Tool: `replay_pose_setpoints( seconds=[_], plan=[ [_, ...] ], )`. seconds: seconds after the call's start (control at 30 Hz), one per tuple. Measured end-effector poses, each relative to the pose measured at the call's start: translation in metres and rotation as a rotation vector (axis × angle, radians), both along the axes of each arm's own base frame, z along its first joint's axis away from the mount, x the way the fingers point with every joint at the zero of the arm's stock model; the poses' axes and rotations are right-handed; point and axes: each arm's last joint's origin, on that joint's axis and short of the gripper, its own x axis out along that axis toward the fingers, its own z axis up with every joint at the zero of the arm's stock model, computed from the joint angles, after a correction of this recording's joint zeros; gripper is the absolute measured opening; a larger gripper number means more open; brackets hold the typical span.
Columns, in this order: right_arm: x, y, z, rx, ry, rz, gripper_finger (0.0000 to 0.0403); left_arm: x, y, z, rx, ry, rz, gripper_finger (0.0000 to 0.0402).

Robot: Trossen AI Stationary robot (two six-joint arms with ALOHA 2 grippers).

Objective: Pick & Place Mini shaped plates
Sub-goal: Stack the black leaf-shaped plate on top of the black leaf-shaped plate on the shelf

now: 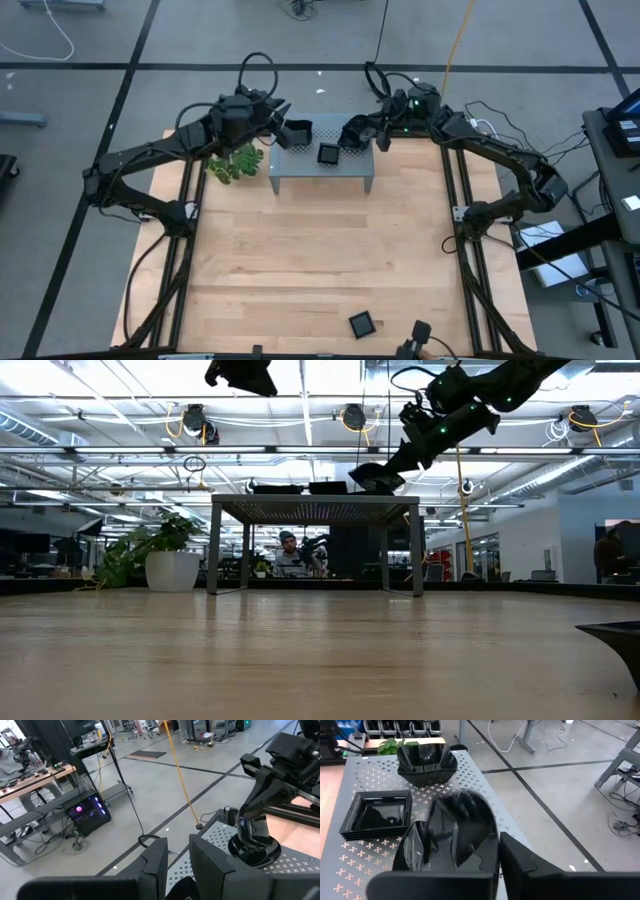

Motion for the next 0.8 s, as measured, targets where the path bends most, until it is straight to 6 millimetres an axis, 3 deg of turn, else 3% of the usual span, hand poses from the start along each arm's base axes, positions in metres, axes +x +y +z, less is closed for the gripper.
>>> replay_pose_setpoints(
  seconds=[0.37,0.6,0.8],
  plan=[
    [0.001,0.008,0.006,0.004,-0.019,0.014,0.0102,-0.001,0.002,0.0,-0.017,-0.017,0.007,0.0086],
    [0.0,0.046,0.024,0.07,-0.038,0.085,0.0122,-0.001,0.002,-0.002,-0.025,-0.002,0.001,0.0086],
    [0.006,0.079,0.017,0.145,0.078,0.182,0.0111,-0.002,0.001,-0.007,-0.077,0.025,-0.015,0.0086]
  ],
)
